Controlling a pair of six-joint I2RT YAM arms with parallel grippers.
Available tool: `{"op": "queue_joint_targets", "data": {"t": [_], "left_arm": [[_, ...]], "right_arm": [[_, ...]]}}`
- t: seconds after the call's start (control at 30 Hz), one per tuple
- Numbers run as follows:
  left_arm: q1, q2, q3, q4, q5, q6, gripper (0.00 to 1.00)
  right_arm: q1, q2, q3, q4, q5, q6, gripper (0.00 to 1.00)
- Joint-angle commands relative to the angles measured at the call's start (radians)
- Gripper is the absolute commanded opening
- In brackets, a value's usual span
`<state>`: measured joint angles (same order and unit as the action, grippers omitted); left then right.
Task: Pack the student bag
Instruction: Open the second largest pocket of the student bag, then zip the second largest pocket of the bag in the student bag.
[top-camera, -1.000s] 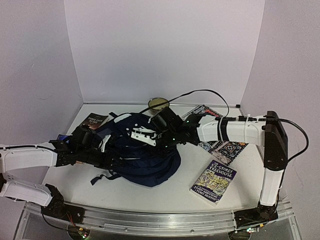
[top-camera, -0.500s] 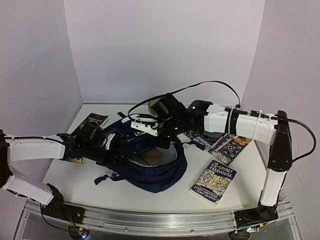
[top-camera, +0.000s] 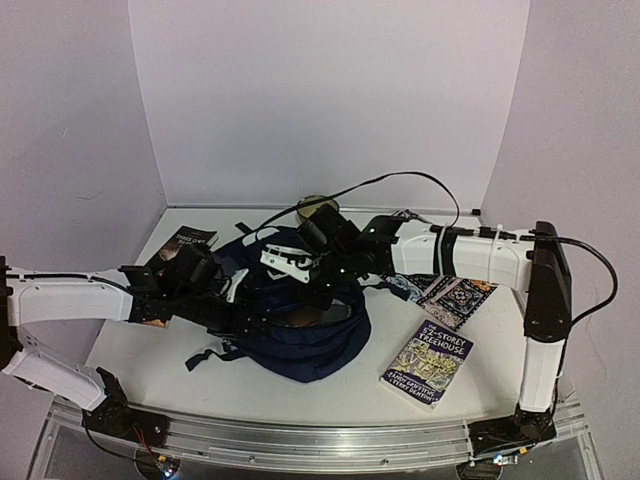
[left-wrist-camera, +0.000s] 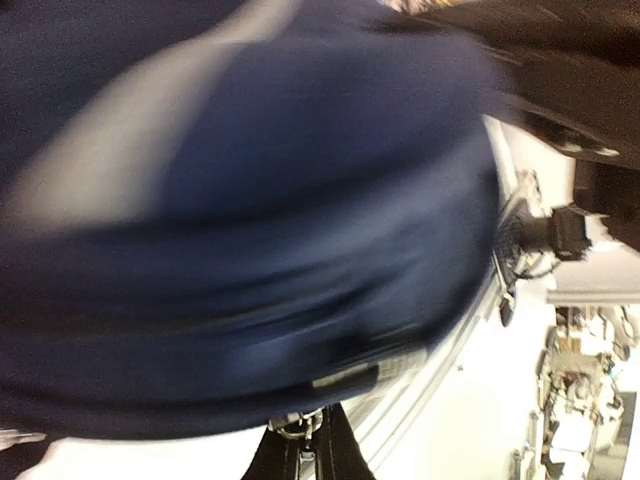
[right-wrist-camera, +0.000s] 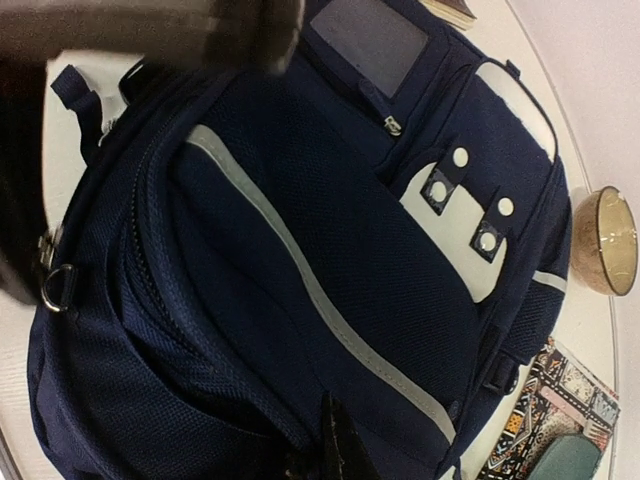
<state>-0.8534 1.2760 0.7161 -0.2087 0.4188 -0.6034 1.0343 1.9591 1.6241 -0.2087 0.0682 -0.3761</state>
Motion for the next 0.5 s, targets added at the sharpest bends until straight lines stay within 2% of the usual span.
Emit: {"op": "queue_joint_targets", "data": {"t": [0.0,0.13,0.33,0.47], "left_arm": [[-0.077,0.027,0.065,0.245,0.077,-0.1,0.0],[-0.124,0.059,0.09,0.367,0.088,-0.139,0.0],[-0.161,0.101,0.062,0.39,-0.061,-0.145,0.0],[-0.161,0.099,-0.02,0.397,-0.218,-0.175,0.04]], "right_arm": [[-0.002,0.036,0.056,0.119,0.034,0.064,0.0],[-0.002,0.072,0.06,0.131,0.009,0.075,0.0],[-0.014,0.079,0.036,0.17,-0.02,0.124,0.01],[-0.017,0.02,-0.023,0.187,-0.026,0.162,0.19]]}}
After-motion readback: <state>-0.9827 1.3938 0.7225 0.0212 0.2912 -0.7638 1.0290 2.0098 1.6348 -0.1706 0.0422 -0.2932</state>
